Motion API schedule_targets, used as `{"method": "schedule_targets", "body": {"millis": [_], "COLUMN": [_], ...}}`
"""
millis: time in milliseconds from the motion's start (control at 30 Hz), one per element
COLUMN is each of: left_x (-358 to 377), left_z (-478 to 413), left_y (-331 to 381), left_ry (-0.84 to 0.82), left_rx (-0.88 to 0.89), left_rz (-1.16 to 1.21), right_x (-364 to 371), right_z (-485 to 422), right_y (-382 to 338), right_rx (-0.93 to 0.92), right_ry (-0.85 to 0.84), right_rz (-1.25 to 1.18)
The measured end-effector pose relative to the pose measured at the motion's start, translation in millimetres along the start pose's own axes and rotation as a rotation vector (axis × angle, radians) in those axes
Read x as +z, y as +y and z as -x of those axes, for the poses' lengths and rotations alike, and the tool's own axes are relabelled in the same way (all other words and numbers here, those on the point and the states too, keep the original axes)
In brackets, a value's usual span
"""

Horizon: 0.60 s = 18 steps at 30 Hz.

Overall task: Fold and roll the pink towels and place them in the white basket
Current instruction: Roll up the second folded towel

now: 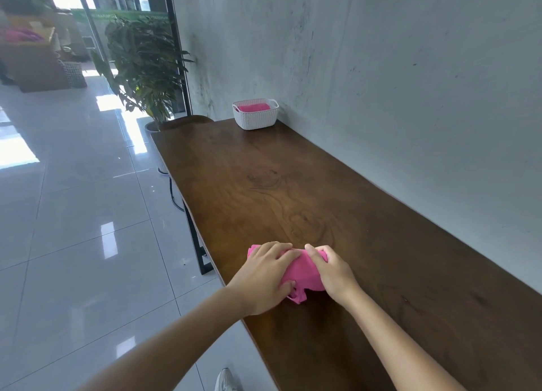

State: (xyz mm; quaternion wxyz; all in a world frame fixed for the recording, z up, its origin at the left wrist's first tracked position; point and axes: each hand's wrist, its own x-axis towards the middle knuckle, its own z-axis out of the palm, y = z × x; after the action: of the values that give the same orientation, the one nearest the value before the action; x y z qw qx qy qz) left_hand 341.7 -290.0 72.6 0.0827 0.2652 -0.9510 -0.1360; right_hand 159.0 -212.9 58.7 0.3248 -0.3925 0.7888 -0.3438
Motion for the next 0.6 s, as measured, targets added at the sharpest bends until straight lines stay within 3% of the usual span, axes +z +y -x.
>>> {"method": "schedule_targets", "body": {"millis": [133, 300, 433, 600], "left_x": [15, 19, 9, -5], "left_z": [-2, -7, -6, 1], "left_y": [7, -1, -4, 3], "left_ry": [-0.019, 0.050, 0.104, 0.223], "left_rx": [-0.053, -0.126, -0.186, -0.194], "left_rz": [-0.122, -0.133, 0.041, 0.456], "right_x": [0, -6, -16, -26], "right_z": [-4, 7, 21, 42], "right_y": [-8, -18, -31, -56], "right_rx": [0.086, 0.122, 0.057, -0.060], "right_ry": [0.003, 0.045, 0.047, 0.039], "right_rz": [-0.005, -0.190, -0.241, -0.283]}}
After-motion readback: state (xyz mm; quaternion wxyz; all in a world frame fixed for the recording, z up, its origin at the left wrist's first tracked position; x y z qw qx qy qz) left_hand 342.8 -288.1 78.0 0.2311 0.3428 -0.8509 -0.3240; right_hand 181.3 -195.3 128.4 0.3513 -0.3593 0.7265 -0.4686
